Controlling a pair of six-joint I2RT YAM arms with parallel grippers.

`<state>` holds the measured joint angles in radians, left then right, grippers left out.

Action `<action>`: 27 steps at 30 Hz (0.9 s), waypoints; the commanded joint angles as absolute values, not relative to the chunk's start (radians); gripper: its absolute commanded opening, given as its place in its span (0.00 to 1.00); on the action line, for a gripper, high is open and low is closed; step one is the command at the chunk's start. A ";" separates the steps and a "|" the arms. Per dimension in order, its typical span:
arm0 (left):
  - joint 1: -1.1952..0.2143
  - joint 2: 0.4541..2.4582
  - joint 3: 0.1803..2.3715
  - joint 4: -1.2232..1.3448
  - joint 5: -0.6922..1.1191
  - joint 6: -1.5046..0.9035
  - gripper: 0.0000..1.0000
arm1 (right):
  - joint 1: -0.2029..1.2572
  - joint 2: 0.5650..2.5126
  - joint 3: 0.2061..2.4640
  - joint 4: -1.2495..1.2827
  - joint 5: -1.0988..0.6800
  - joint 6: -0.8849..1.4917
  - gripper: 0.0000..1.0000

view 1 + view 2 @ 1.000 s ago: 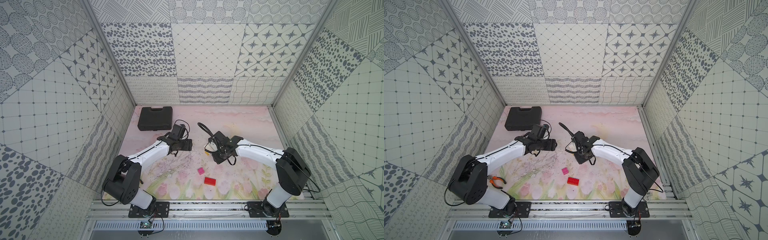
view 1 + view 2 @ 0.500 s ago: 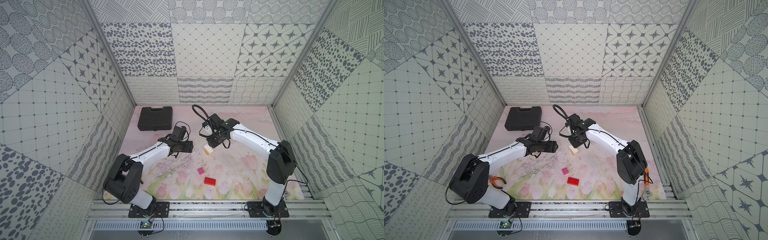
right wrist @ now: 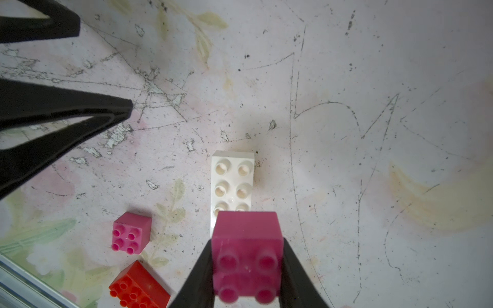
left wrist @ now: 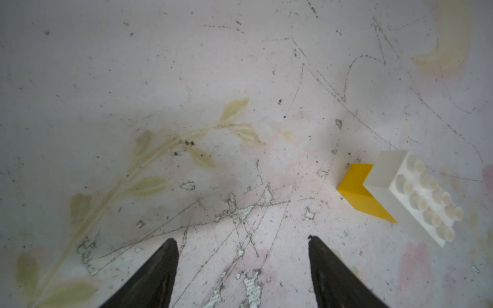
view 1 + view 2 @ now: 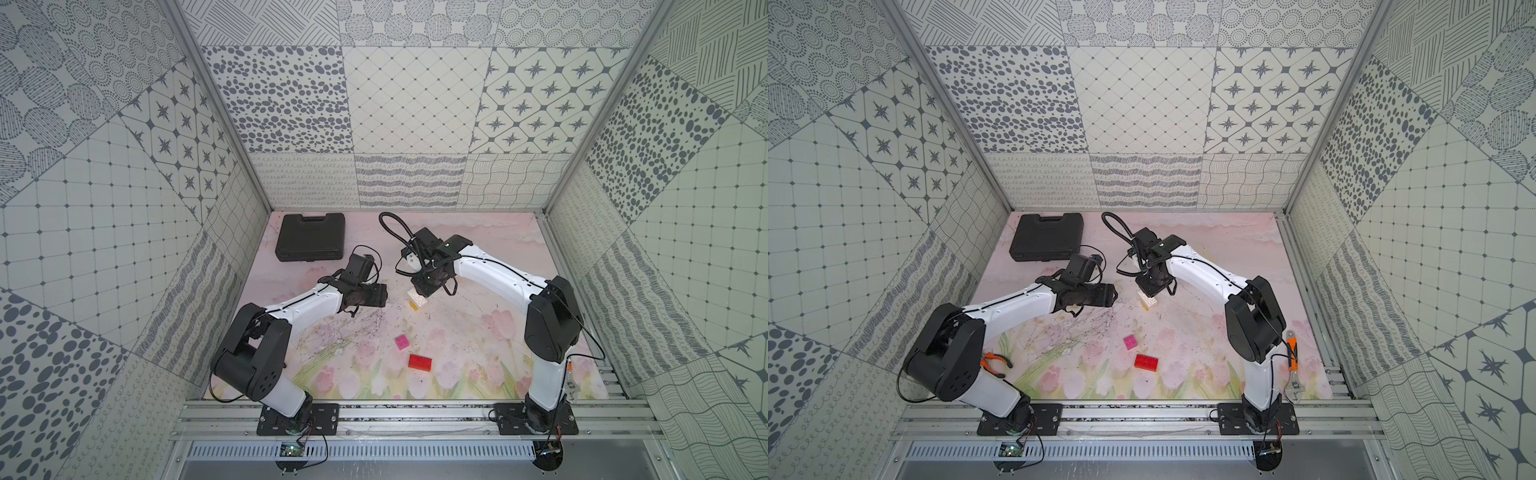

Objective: Assemble the letter f with lego
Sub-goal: Assemble the lego brick with the lego brick.

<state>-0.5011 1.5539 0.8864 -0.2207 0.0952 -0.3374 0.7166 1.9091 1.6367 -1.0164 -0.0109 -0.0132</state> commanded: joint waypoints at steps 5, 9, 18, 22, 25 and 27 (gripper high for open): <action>-0.502 1.567 0.888 -0.175 0.110 -0.339 0.78 | 0.720 1.940 1.629 -0.982 -0.034 -0.029 0.33; -0.502 1.571 0.890 -0.175 0.107 -0.338 0.78 | 0.721 1.951 1.628 -0.973 -0.031 -0.028 0.33; -0.502 1.583 0.893 -0.175 0.109 -0.337 0.77 | 0.726 1.970 1.610 -0.957 -0.035 -0.026 0.33; -0.502 1.584 0.895 -0.176 0.109 -0.337 0.77 | 0.730 1.976 1.606 -0.954 -0.036 -0.025 0.33; -0.503 1.584 0.894 -0.176 0.110 -0.339 0.77 | 0.735 1.982 1.603 -0.955 -0.032 -0.025 0.33; -0.502 1.584 0.894 -0.176 0.110 -0.339 0.77 | 0.739 1.983 1.601 -0.955 -0.032 -0.025 0.33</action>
<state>-0.5011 1.5818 0.8864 -0.1905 0.0956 -0.3378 0.7300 1.9675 1.6104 -0.9726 -0.0257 -0.0154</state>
